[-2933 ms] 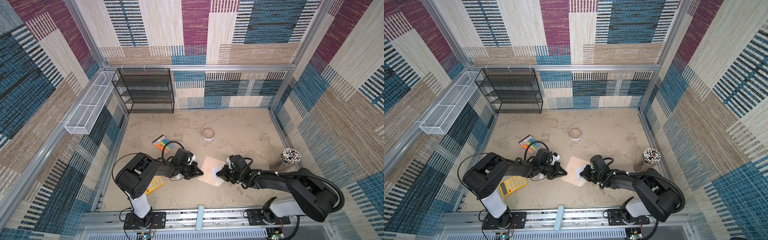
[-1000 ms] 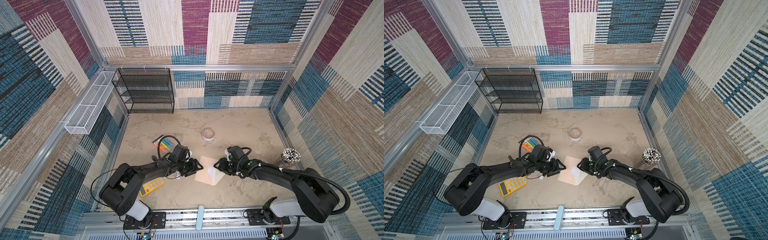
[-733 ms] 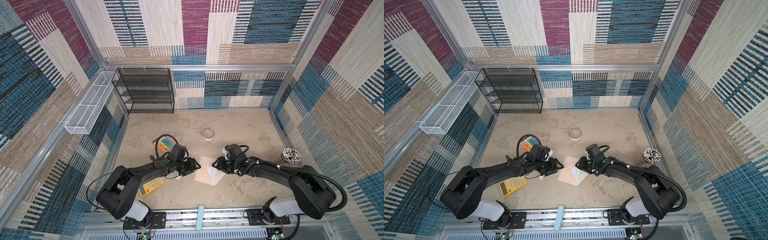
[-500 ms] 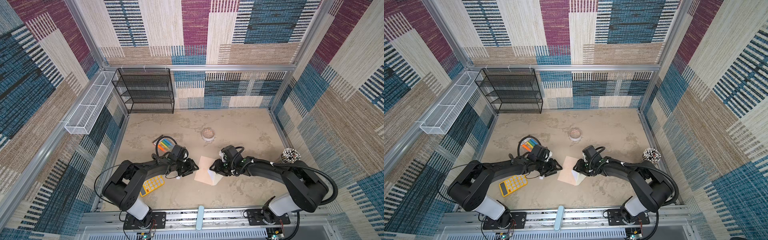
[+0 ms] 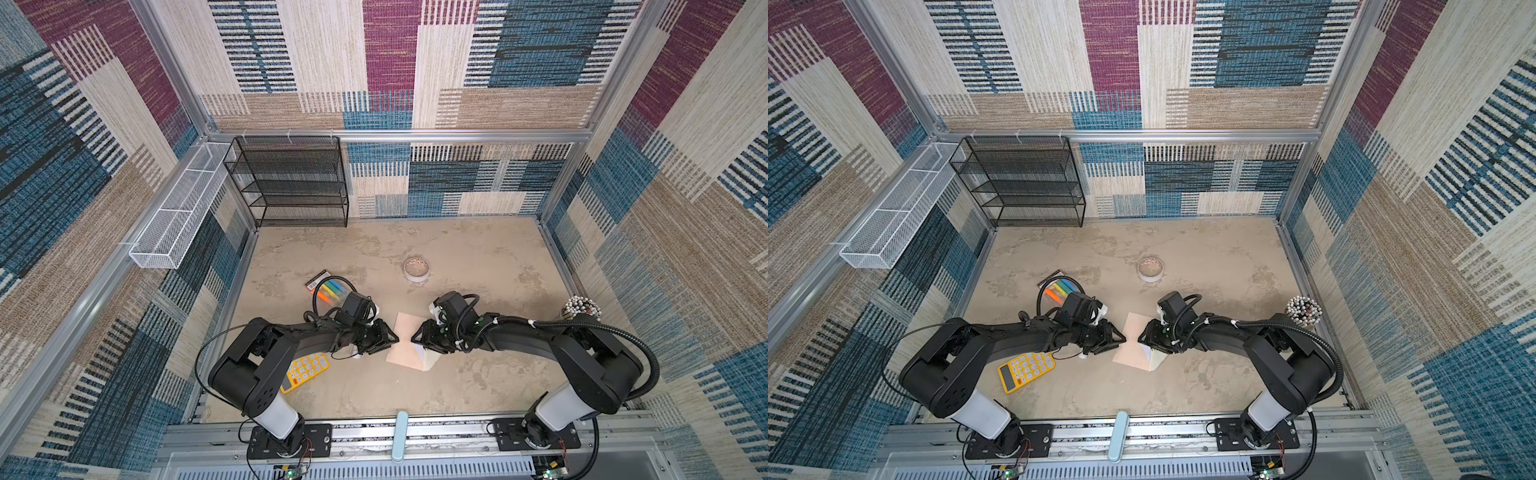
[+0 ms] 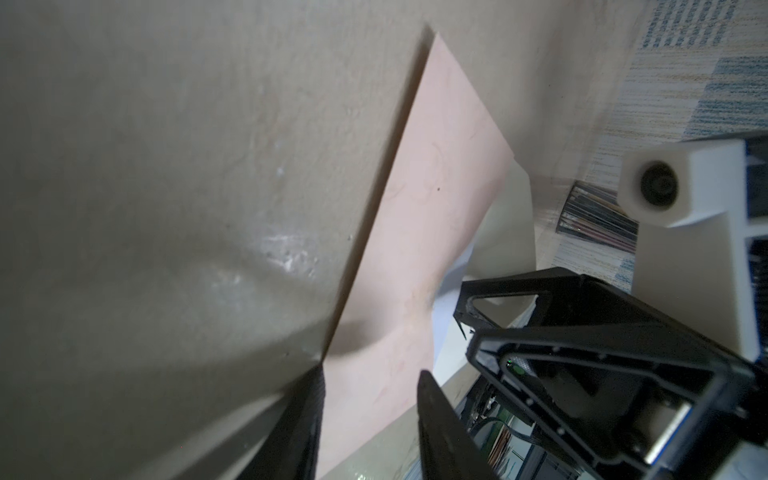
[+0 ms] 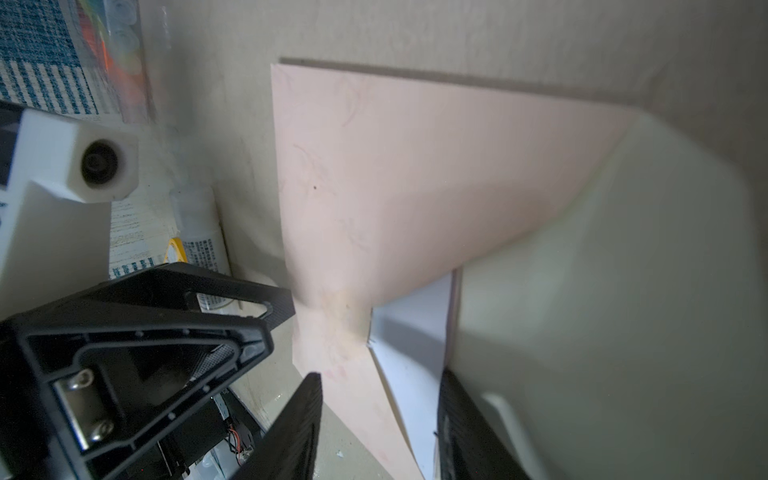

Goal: Place the letter into the envelope and seal it
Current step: 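Open both grippers and release the envelope and letter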

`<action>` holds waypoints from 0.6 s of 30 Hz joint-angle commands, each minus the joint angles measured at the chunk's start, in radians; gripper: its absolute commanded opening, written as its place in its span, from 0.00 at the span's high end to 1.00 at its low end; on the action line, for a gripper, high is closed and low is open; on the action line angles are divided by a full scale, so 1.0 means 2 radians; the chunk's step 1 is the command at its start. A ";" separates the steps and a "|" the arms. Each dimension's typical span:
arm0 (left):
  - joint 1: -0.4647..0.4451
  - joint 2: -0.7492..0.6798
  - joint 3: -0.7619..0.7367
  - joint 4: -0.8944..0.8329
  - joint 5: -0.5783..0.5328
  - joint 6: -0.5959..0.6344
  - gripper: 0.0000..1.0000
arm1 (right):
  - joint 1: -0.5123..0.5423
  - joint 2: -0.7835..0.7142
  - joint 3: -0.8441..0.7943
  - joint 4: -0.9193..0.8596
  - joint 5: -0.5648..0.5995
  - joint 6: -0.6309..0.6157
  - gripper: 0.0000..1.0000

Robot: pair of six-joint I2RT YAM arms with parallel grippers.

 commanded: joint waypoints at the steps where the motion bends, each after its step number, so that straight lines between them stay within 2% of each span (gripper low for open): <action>1: -0.001 -0.001 -0.004 -0.023 -0.005 -0.004 0.59 | 0.003 0.007 0.007 -0.006 -0.002 0.005 0.52; 7: -0.002 -0.005 -0.006 -0.024 -0.011 -0.005 0.59 | 0.005 0.003 0.018 -0.029 0.012 -0.004 0.51; 14: -0.001 -0.016 0.000 -0.045 -0.027 -0.001 0.56 | 0.003 -0.012 0.052 -0.108 0.070 -0.040 0.40; 18: -0.001 -0.029 0.004 -0.060 -0.030 0.005 0.53 | -0.004 -0.032 0.065 -0.135 0.086 -0.054 0.38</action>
